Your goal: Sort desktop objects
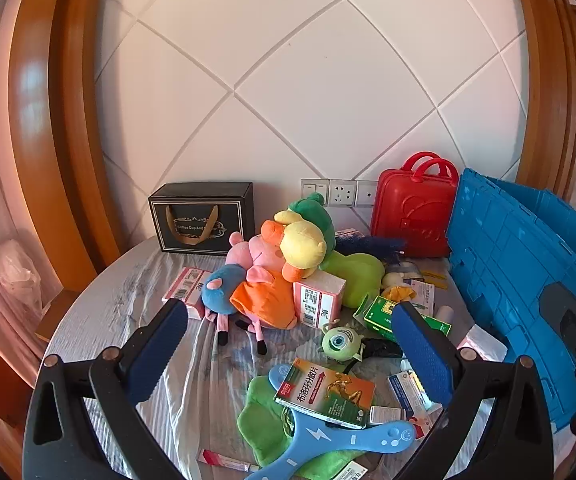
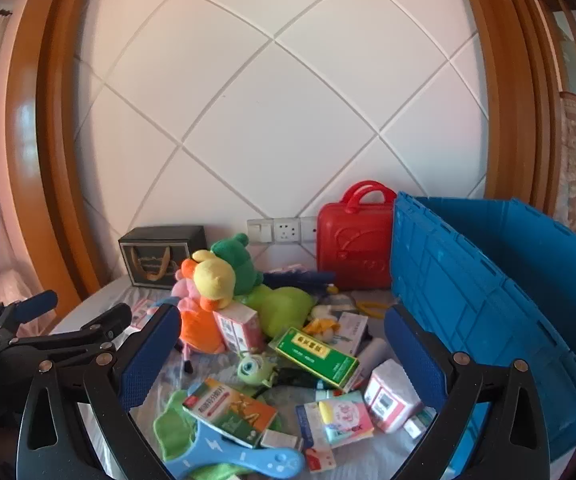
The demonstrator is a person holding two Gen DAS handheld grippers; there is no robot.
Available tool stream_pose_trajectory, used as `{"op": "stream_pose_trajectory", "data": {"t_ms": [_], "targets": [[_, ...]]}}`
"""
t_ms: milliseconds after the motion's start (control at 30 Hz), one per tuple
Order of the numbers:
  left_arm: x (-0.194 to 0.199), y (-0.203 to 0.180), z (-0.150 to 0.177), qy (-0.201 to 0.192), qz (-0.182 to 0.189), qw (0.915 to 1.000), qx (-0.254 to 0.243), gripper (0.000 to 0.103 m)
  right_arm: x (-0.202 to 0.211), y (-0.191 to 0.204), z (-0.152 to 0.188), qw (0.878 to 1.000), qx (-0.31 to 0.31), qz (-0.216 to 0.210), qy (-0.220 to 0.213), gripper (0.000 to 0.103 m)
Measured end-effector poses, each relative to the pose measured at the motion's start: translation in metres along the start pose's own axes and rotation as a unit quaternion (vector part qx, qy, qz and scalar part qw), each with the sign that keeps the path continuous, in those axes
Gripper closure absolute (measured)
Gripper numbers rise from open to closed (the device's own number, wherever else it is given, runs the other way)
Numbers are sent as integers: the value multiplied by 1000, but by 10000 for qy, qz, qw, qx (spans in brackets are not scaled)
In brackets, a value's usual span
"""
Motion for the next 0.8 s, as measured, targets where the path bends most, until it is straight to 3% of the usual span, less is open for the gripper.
{"op": "stream_pose_trajectory", "data": {"t_ms": [800], "targets": [[8,-14,0,-165,37,9998,-54,0,-8,-4,1,9999,79,79,126,0]]}}
Point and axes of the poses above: each gripper's, at about its wrist camera, not at the fingertips, and x roughly against the way its jaws point, y to its left, z to its underside, the point moved 5 cm from there along -x, roughly the way its jaws point, and after that the axes turned 5 degrees about y, right-handed, at the moved point
